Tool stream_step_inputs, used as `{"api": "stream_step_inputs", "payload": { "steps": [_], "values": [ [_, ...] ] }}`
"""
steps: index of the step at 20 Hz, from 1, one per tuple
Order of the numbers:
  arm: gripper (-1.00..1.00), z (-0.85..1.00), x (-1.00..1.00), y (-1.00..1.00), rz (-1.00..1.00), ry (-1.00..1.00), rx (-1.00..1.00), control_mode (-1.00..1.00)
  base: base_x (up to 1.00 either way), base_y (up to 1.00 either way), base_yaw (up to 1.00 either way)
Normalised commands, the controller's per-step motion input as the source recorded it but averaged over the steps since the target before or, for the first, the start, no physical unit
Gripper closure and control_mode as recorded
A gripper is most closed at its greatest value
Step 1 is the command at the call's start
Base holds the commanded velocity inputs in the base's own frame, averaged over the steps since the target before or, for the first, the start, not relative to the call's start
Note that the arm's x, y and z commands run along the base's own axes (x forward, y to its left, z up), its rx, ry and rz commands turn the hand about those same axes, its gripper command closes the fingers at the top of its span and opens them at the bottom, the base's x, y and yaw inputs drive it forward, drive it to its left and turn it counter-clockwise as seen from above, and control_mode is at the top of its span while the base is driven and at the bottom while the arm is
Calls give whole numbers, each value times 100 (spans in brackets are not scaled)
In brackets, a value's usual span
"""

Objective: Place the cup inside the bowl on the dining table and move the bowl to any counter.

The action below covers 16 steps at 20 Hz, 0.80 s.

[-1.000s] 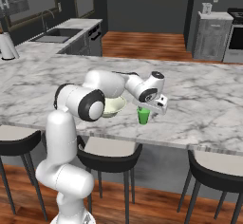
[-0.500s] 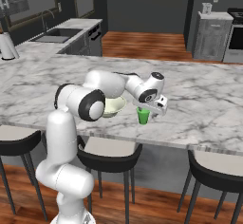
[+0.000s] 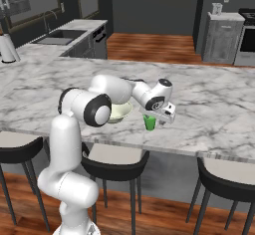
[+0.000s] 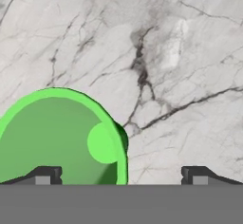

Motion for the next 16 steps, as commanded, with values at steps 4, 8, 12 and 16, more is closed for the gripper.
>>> {"api": "stream_step_inputs", "payload": {
  "steps": [4,8,12,16],
  "values": [
    [-100,0,0,0,0,0,0,-100,0,0,0],
    [-100,0,0,0,0,0,0,-100,0,0,0],
    [100,0,0,0,0,0,0,-100,0,0,0],
    [100,0,0,0,0,0,0,-100,0,0,0]
  ]
}}
